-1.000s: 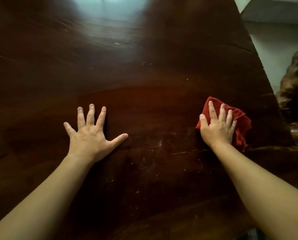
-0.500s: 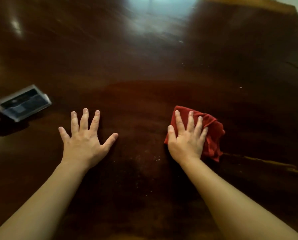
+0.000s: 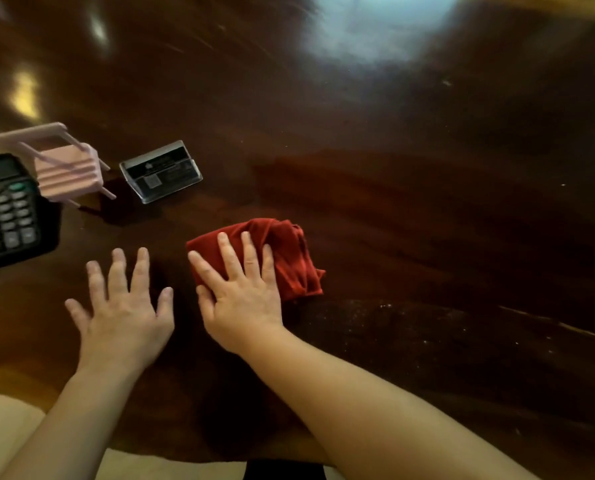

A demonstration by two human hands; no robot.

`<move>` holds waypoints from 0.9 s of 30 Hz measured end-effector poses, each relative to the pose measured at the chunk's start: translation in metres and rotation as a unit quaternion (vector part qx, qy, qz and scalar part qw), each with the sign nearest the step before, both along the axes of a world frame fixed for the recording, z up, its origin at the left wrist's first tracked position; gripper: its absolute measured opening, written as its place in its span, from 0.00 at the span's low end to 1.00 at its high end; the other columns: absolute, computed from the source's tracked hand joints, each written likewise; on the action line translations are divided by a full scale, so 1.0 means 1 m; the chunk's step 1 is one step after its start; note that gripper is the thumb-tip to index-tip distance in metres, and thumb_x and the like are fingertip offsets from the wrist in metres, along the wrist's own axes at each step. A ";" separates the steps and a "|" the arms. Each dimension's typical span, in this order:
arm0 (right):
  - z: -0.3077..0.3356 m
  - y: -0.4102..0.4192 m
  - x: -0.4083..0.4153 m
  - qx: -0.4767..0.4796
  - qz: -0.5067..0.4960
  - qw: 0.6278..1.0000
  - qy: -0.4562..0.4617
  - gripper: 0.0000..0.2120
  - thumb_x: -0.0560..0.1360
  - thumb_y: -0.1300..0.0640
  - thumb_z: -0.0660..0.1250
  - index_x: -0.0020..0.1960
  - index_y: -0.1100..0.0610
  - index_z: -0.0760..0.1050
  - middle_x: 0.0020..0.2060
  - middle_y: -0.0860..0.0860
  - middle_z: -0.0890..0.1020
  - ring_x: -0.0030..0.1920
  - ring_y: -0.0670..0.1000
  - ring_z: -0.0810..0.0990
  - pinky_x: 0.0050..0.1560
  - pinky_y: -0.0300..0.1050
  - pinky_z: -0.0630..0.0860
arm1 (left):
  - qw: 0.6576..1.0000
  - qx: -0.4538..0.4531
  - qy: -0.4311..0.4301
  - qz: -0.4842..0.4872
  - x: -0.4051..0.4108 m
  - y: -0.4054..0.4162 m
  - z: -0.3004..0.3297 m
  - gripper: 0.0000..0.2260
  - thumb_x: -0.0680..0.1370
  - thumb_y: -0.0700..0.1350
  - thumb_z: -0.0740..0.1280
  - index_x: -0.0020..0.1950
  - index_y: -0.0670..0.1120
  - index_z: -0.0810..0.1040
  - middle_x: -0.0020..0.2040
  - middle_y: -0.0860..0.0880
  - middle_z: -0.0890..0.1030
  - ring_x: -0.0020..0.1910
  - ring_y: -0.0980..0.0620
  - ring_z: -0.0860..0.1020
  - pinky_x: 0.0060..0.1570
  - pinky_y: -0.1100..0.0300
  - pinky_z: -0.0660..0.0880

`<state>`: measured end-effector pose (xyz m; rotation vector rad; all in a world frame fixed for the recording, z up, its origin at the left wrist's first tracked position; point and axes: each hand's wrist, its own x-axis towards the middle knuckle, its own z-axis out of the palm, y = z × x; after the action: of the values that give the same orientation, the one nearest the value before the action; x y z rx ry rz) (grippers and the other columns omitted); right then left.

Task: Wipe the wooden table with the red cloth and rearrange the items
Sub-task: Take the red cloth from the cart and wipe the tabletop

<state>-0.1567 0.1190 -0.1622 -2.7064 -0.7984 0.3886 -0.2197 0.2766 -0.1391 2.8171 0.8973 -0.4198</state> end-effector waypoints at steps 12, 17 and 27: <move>-0.002 -0.100 -0.007 0.005 -0.011 1.000 0.010 0.28 0.81 0.37 0.50 0.79 0.35 0.49 0.82 0.51 0.48 0.79 0.56 0.34 0.76 0.61 0.34 | 0.994 -0.030 0.009 -0.104 0.036 -0.074 0.005 0.34 0.79 0.63 0.57 0.81 0.58 0.44 0.83 0.49 0.47 0.80 0.44 0.41 0.72 0.31 0.47; -0.005 -0.206 -0.009 -0.001 -0.114 0.993 -0.006 0.28 0.79 0.35 0.52 0.78 0.33 0.50 0.82 0.49 0.52 0.80 0.55 0.39 0.76 0.59 0.34 | 0.984 -0.043 0.005 -0.171 0.045 -0.142 0.010 0.34 0.79 0.63 0.56 0.81 0.58 0.44 0.83 0.48 0.47 0.80 0.43 0.41 0.71 0.30 0.47; -0.003 -0.471 -0.055 -0.065 -0.320 0.945 0.008 0.28 0.78 0.32 0.50 0.77 0.30 0.49 0.81 0.49 0.53 0.80 0.55 0.43 0.77 0.59 0.38 | 0.961 -0.021 0.001 -0.277 0.040 -0.297 0.019 0.36 0.79 0.66 0.54 0.82 0.56 0.43 0.83 0.47 0.46 0.80 0.42 0.40 0.71 0.29 0.50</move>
<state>-0.2117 -0.3525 -0.1654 -2.8761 0.1426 0.3118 -0.1793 -0.0205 -0.1197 2.9891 0.0755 -0.4967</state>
